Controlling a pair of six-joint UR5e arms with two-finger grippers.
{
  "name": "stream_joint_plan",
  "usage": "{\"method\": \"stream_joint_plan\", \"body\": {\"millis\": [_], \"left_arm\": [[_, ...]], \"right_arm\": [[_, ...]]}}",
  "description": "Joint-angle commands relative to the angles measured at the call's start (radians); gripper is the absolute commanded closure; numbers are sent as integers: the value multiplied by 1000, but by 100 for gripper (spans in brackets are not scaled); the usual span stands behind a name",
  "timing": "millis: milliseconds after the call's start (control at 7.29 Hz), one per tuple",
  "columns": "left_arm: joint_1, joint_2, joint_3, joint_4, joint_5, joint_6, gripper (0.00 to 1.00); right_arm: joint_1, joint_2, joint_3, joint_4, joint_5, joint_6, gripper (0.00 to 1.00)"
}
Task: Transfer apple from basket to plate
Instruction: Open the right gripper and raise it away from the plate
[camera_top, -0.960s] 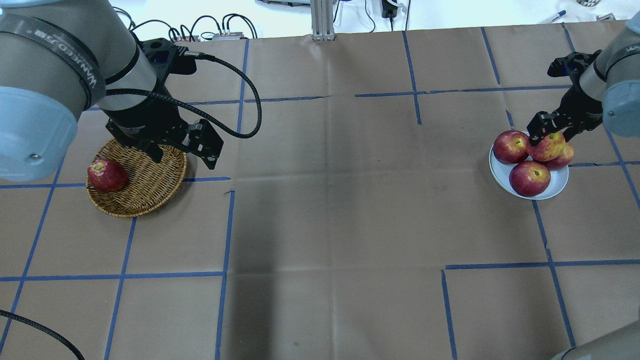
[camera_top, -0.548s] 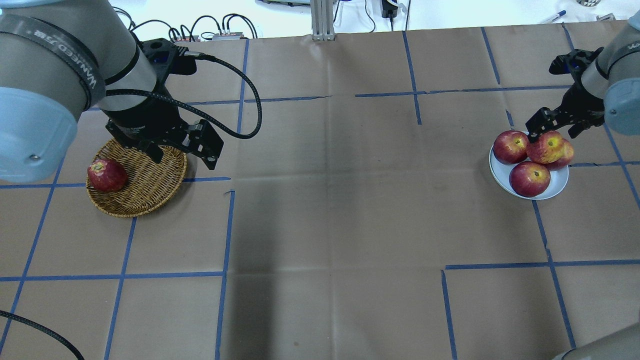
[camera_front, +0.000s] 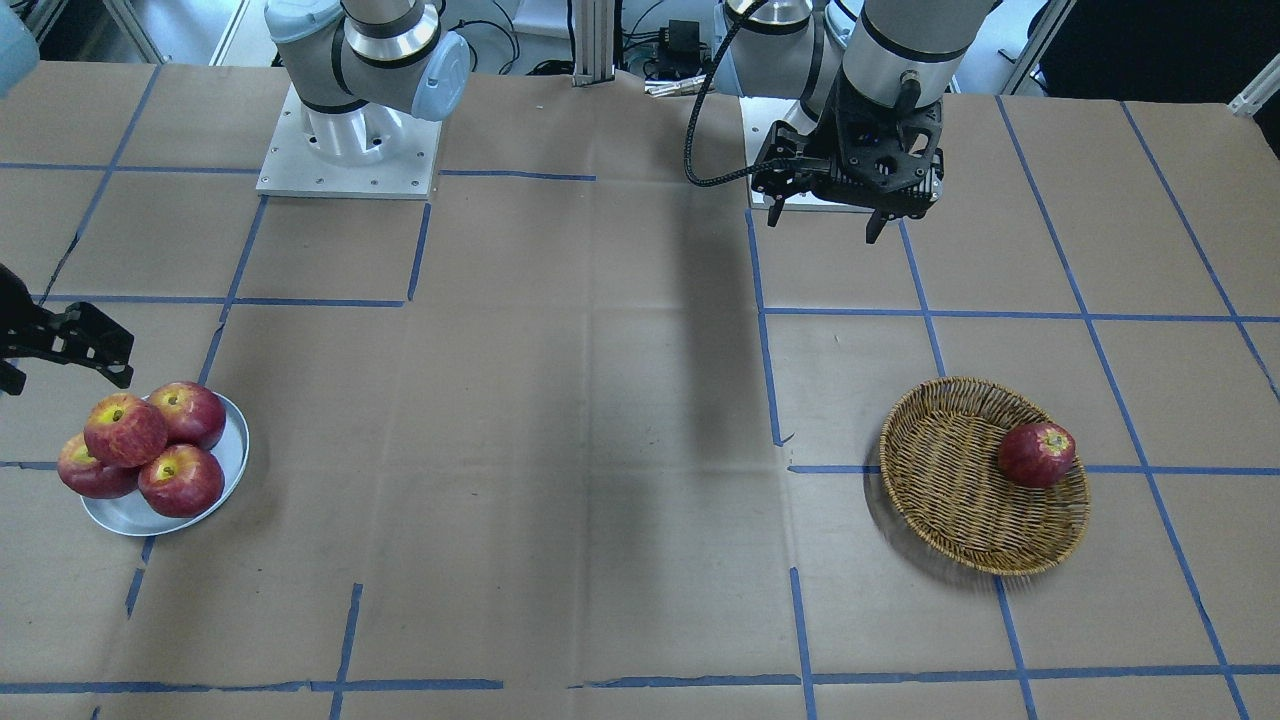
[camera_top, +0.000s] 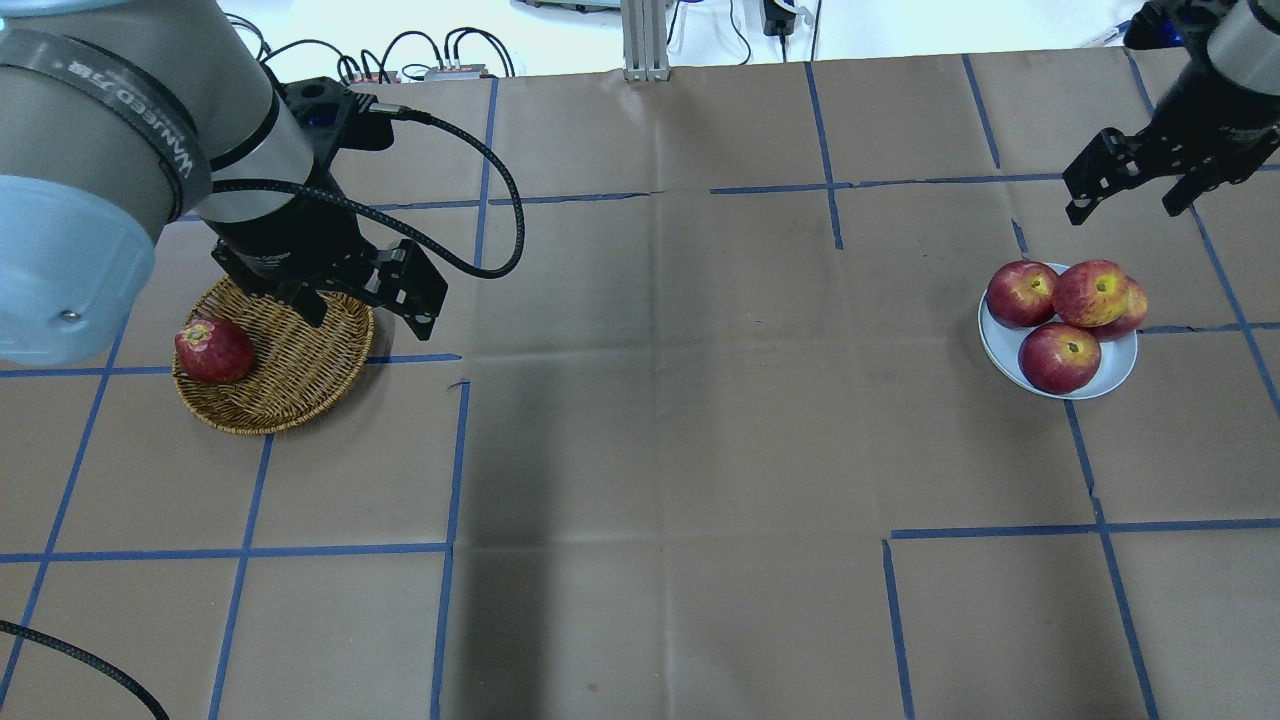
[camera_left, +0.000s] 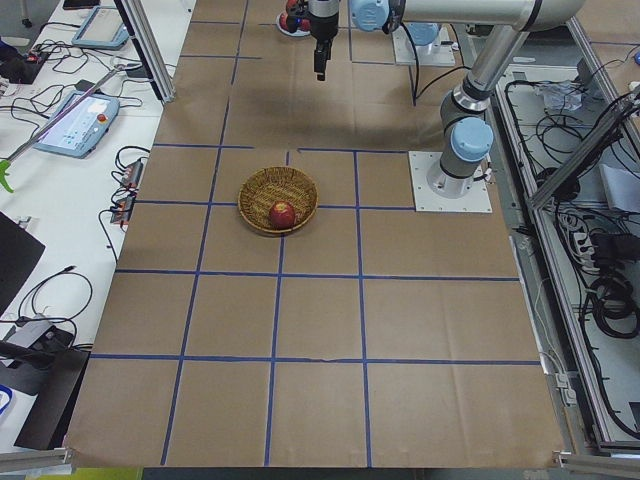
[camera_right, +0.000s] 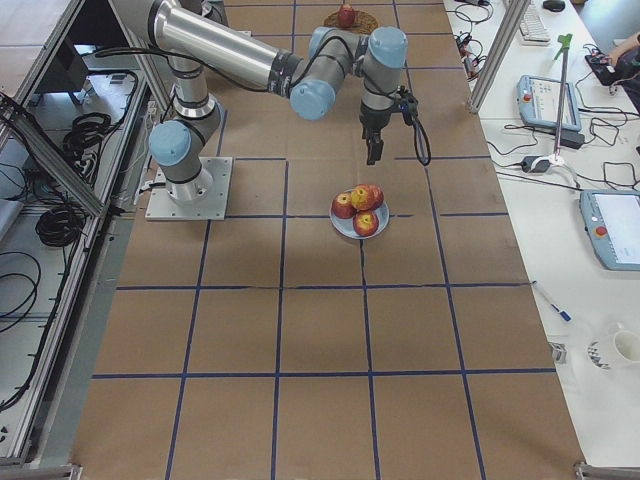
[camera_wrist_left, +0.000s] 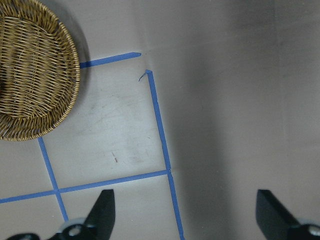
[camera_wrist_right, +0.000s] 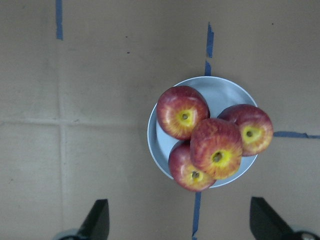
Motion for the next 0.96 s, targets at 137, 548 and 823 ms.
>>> {"method": "stream_joint_plan", "body": {"millis": [137, 548, 823], "left_arm": [[0, 0, 1, 0, 0, 0, 1], [0, 0, 1, 0, 0, 2, 1], [0, -2, 2, 0, 0, 0, 1]], "right_arm": [[239, -118, -5, 92, -11, 269, 0], [308, -133, 47, 114, -5, 325, 0], [304, -150, 44, 144, -11, 324, 0]]}}
